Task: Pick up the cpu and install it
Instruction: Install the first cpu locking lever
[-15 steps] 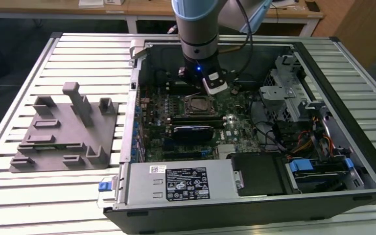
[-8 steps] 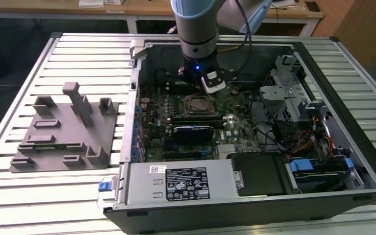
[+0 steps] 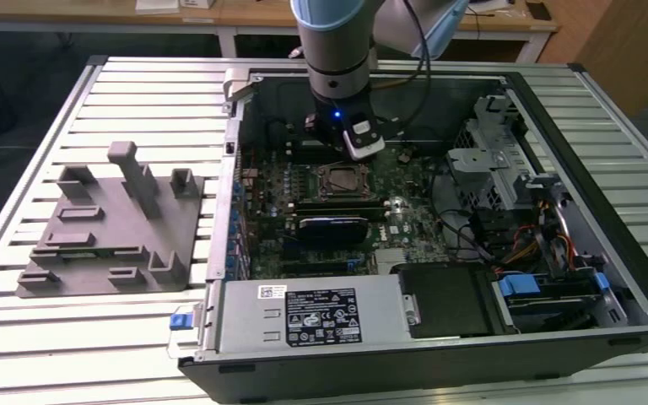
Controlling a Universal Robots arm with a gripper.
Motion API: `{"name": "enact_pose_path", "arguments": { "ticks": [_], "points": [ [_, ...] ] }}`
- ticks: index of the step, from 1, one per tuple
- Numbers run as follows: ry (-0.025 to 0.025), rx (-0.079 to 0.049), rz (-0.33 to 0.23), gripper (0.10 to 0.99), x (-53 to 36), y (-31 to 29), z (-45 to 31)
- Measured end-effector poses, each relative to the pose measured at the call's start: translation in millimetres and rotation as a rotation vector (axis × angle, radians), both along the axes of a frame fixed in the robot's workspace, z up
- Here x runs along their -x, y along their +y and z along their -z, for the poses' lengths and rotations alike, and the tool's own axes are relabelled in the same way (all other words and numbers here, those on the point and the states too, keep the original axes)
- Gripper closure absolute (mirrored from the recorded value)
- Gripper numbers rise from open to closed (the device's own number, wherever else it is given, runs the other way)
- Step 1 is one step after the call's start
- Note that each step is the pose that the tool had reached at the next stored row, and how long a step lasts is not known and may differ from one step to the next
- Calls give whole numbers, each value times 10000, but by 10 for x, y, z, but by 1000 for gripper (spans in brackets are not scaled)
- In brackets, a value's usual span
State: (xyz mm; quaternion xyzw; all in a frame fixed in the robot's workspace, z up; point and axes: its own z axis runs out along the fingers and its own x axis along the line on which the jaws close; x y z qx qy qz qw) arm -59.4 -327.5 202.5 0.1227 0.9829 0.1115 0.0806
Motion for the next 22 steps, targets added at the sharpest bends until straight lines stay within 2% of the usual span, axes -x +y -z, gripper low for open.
{"name": "enact_pose_path", "arguments": {
  "ticks": [6, 11, 16, 17, 22],
  "points": [
    [-2, 9, 90, 980, 51, 20, 13],
    [-19, 62, 110, 980, 51, 22, 31],
    [-21, 84, 112, 980, 51, 22, 59],
    [-21, 113, 115, 980, 48, 23, 85],
    [-20, 132, 116, 980, 40, 21, 97]
  ]
}}
